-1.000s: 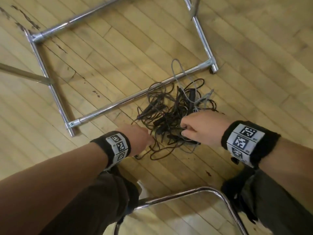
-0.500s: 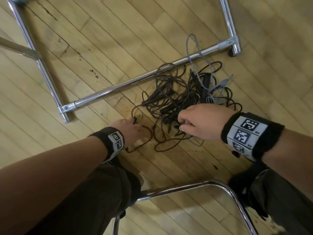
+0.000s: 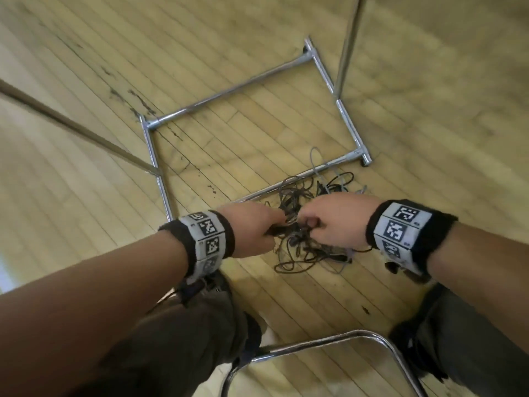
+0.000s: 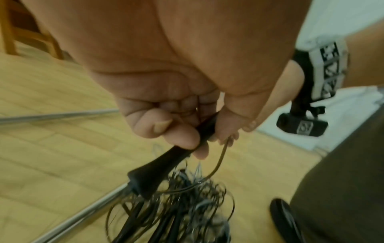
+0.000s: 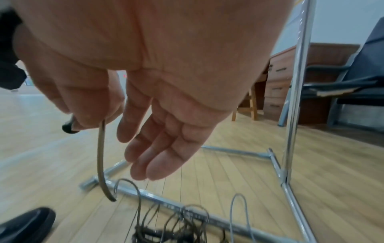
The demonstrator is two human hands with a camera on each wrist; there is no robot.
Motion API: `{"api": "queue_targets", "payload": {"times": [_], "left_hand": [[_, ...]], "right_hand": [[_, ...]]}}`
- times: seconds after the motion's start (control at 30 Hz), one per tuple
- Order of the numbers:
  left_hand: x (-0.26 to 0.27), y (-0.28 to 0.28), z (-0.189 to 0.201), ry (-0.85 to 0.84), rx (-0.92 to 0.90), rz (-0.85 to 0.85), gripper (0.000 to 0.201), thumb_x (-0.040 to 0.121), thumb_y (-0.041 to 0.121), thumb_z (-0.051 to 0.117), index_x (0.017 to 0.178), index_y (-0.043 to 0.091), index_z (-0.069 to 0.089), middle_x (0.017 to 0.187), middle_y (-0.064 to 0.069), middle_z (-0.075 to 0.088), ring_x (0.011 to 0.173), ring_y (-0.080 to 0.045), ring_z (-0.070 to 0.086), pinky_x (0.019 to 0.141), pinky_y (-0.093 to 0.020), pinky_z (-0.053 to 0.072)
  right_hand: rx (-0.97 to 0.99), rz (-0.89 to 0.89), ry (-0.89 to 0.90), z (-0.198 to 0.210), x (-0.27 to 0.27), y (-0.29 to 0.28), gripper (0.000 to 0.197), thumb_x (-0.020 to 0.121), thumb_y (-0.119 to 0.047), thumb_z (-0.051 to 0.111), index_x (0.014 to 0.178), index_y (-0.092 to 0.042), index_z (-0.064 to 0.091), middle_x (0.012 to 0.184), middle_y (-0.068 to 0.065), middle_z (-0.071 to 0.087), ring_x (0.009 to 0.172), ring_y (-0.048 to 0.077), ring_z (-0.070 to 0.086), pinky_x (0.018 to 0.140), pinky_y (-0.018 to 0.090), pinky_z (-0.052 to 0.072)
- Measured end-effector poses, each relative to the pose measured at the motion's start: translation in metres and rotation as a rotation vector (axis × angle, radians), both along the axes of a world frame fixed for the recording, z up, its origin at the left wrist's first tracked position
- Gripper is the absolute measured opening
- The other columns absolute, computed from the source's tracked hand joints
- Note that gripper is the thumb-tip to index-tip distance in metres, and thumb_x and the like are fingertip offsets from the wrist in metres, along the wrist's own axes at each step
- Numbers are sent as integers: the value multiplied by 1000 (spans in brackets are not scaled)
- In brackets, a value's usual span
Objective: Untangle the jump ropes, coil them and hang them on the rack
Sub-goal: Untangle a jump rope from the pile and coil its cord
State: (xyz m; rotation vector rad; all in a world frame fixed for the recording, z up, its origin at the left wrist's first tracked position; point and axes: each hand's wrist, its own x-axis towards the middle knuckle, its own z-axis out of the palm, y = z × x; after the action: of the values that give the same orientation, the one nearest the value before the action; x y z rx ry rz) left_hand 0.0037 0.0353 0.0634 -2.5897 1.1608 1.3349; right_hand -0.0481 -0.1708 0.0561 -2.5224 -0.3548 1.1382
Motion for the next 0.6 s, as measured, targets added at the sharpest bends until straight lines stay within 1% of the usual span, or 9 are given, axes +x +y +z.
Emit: {"api": "queue_targets", "payload": {"times": [0.07, 0.17, 0.27, 0.33, 0.4, 0.43, 0.5, 0.53, 0.6], "left_hand": [[-3, -4, 43, -12, -81, 66, 10, 99, 35, 58, 108, 35, 54, 89, 11, 61, 80, -12, 58, 66, -28, 47], [-19, -9, 101, -44, -194, 150, 14, 100, 51, 61, 103, 37, 58, 76, 18, 56, 67, 1, 55, 53, -16, 32], [-40, -11, 150, -36, -322, 261, 22, 99, 57, 60, 90, 37, 62, 70, 17, 59, 59, 4, 55, 54, -16, 39], [-56, -13, 175, -2, -454, 376, 19, 98, 49, 63, 86, 34, 66, 71, 13, 63, 63, -3, 55, 65, -28, 47], [-71, -19, 200, 141, -647, 531, 11, 95, 34, 64, 91, 24, 67, 81, 6, 71, 76, -14, 62, 77, -35, 50], [-77, -22, 210, 252, -769, 617, 9, 97, 22, 62, 93, 15, 65, 84, -2, 72, 77, -19, 64, 77, -37, 51], [-85, -28, 227, 441, -1005, 809, 13, 103, 2, 52, 94, 6, 60, 81, -11, 69, 69, -23, 65, 65, -35, 53], [-86, -31, 236, 496, -1101, 895, 15, 104, 1, 50, 94, 6, 58, 79, -12, 67, 65, -24, 64, 60, -33, 54], [-82, -35, 250, 590, -1265, 1053, 13, 105, 12, 53, 92, 10, 56, 75, -7, 62, 60, -20, 59, 55, -29, 52]], "right_hand": [[12, -23, -58, 36, -7, -1, 5, 93, -34, 55, 93, -33, 60, 90, -6, 64, 80, 16, 62, 72, 41, 57], [78, -99, -119, 88, -24, -4, 15, 95, -40, 58, 89, -27, 62, 86, -1, 67, 79, 21, 64, 73, 41, 56], [148, -203, -188, 135, -45, -9, 26, 100, -48, 57, 84, -28, 60, 82, -3, 68, 77, 18, 64, 69, 35, 52], [244, -284, -236, 159, -60, -11, 27, 102, -47, 58, 86, -25, 63, 81, -1, 70, 76, 20, 64, 67, 32, 47], [386, -387, -275, 179, -73, -12, 23, 102, -43, 58, 94, -24, 70, 87, -1, 74, 83, 17, 66, 75, 33, 50], [475, -463, -269, 185, -78, -12, 22, 103, -40, 58, 96, -24, 71, 91, -2, 75, 86, 15, 68, 78, 33, 52], [640, -621, -226, 193, -86, -11, 24, 106, -31, 55, 97, -17, 71, 90, -5, 77, 87, 10, 71, 76, 25, 52], [667, -669, -234, 194, -89, -12, 25, 106, -29, 53, 94, -16, 70, 89, -7, 78, 87, 7, 72, 75, 21, 51], [626, -696, -284, 187, -92, -17, 28, 106, -32, 51, 89, -21, 70, 89, -13, 77, 86, 2, 70, 80, 25, 49]]}}
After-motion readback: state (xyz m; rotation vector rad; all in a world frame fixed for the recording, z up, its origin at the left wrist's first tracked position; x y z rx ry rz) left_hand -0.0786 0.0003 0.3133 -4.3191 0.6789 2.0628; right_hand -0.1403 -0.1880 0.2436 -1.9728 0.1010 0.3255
